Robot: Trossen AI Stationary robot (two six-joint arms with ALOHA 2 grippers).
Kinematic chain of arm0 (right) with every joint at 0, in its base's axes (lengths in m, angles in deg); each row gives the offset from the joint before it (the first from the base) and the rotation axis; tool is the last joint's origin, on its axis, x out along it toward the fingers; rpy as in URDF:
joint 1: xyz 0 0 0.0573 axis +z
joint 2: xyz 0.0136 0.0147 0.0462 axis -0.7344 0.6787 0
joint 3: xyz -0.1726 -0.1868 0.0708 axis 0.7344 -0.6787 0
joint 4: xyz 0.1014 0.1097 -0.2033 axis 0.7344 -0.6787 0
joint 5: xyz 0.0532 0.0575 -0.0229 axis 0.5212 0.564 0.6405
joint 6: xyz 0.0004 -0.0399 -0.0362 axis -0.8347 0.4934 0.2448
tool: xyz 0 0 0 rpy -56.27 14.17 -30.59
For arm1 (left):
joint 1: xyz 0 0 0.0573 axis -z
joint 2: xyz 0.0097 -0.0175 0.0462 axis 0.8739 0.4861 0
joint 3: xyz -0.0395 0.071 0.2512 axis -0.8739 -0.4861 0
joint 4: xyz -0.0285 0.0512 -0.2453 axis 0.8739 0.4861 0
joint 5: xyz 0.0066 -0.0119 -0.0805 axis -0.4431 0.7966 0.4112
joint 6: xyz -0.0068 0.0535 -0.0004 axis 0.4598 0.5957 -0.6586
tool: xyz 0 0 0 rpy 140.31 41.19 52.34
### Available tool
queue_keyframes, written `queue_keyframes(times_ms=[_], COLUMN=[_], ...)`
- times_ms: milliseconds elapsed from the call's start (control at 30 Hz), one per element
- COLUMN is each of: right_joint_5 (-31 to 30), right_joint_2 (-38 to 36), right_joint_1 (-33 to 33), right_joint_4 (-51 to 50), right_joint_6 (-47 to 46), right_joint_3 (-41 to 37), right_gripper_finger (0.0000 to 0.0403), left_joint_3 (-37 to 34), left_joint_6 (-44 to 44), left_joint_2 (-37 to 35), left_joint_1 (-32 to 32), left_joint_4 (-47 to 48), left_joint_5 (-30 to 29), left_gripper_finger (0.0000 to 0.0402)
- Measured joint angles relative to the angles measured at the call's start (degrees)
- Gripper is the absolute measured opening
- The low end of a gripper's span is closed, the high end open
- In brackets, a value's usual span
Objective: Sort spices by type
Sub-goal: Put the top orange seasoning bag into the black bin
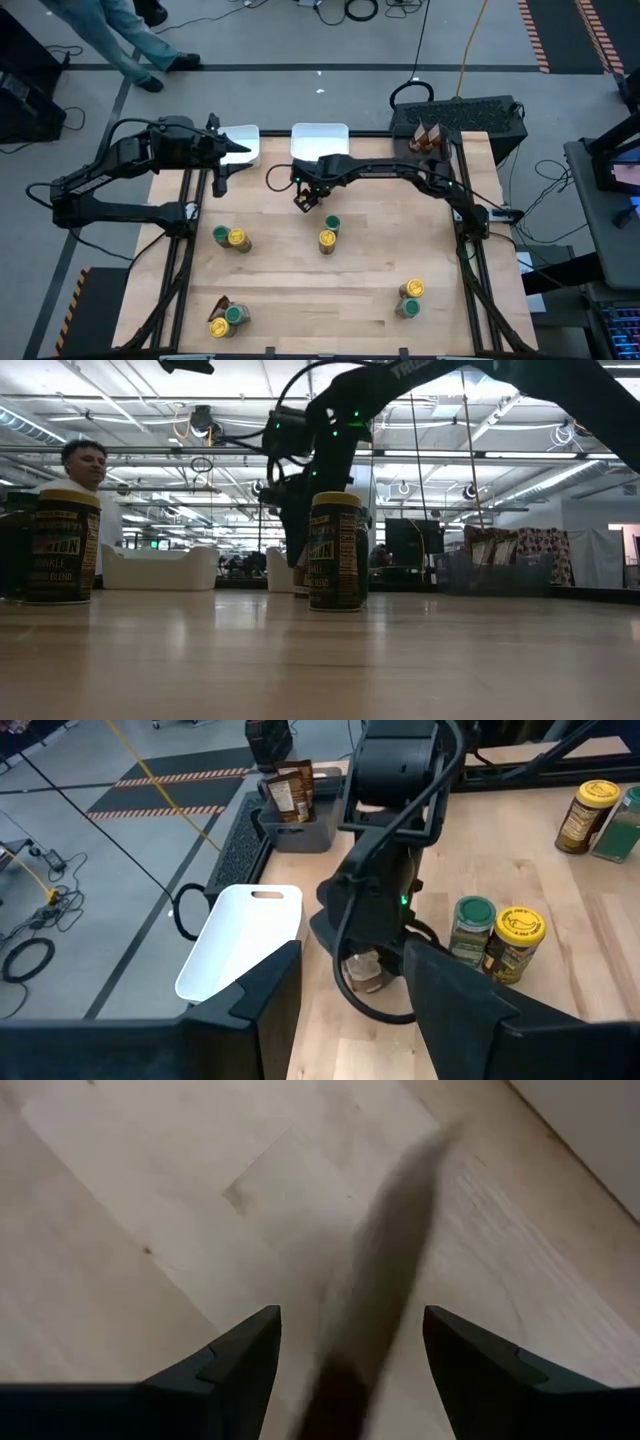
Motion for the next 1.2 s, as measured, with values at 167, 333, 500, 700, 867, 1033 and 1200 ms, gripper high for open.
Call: queue_keyframes(times_ms=[167,333,500,700,867,1033,1200], right_joint_5=[0.00,-0.01,0.67,1.02,1.18,1.18,1.07], right_joint_2=[0.64,0.66,0.66,0.64,-0.94,-5.23,-12.11], right_joint_1=[0.04,0.00,0.00,0.01,0.02,-0.18,-1.08], right_joint_4=[0.11,0.09,0.02,-0.15,-0.99,-2.41,-5.65], right_joint_6=[0.00,-0.02,0.06,1.01,1.01,0.18,-0.02], right_joint_3=[0.02,0.02,0.00,0.01,-0.04,-0.04,-0.04], right_gripper_finger=[0.0219,0.0184,0.0125,0.0052,0.0024,0.0032,0.0030], left_joint_3=[0.00,0.00,0.00,0.00,0.00,0.00,0.00], left_joint_6=[-0.21,-1.05,-1.09,-1.09,-1.03,-1.01,-0.96], left_joint_2=[0.00,0.00,0.00,0.00,0.00,0.00,0.00], left_joint_1=[0.00,0.00,0.00,0.00,0.00,0.00,0.00], left_joint_4=[0.01,0.03,0.05,0.05,0.05,0.05,0.25], left_joint_5=[-0.01,-0.14,-0.23,-0.27,-0.30,-0.34,-0.55], left_gripper_finger=[0.0182,0.0182,0.0182,0.0182,0.0182,0.0182,0.0182])
